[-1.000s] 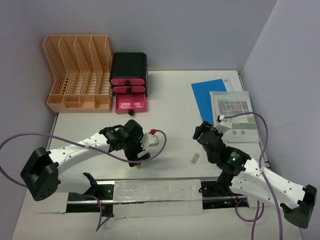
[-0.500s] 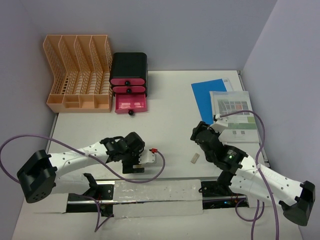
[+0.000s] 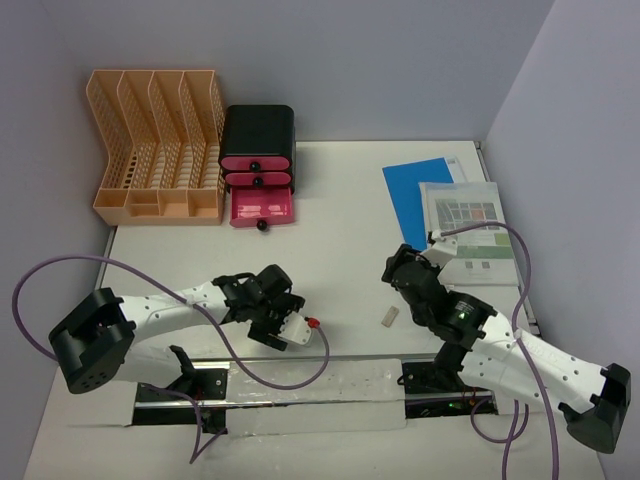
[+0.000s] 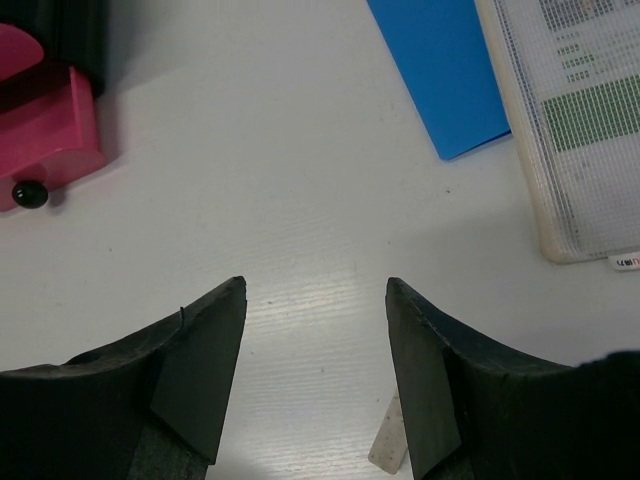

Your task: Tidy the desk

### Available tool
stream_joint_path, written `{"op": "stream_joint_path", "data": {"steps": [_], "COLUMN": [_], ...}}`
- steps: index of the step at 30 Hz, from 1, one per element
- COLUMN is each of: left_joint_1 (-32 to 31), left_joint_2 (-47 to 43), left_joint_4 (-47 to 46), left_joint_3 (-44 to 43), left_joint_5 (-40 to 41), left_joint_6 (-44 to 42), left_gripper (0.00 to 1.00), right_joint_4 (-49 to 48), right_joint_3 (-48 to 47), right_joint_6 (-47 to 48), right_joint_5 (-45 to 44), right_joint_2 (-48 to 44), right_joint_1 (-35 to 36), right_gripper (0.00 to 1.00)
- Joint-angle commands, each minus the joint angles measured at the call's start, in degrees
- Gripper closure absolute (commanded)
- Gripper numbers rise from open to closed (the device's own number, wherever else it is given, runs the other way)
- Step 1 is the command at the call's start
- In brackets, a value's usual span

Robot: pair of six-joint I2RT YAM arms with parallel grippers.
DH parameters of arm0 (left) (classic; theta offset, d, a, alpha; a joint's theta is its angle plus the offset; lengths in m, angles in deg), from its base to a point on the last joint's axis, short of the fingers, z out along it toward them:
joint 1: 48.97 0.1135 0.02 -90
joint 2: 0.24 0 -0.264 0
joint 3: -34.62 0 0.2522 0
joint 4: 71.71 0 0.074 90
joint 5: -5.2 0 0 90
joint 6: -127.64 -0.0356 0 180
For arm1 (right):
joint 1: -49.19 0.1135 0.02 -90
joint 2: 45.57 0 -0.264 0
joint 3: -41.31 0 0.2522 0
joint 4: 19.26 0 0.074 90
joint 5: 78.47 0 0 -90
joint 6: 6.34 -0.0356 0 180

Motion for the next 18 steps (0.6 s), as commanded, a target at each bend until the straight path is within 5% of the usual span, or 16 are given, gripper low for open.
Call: {"op": "stream_joint_path", "data": {"steps": [1, 2, 5, 18], "left_joint_1": [-0.4, -0.4, -0.4, 0.1], "left_joint_2": [2.0, 3.1, 5.5, 9.6], "left_joint_4": [0.2, -0.2, 0.7, 5.6], "left_joint_3": [1.0, 0.7, -0.3, -2.9], "left_joint_5": [-4.1, -4.0, -4.0, -6.2], "left_joint_6": [-5.2, -4.7, -4.6, -4.2], "left_gripper": [0.25, 0.39, 0.47, 0.52], "right_joint_4": [-0.2, -0.6, -0.9, -0.4], "right_joint_3": [1.3, 1.6, 1.4, 1.1], "right_joint_6": [-0.9, -0.8, -0.4, -0.1], "right_joint_5": [-2.3, -2.3, -2.3, -2.5], "right_joint_2": [-2.0, -2.4, -2.4, -1.6], "right_joint_1": [-0.1, -0.1, -0.1, -0.2], "right_gripper": [0.35, 0.35, 0.35, 0.35]}}
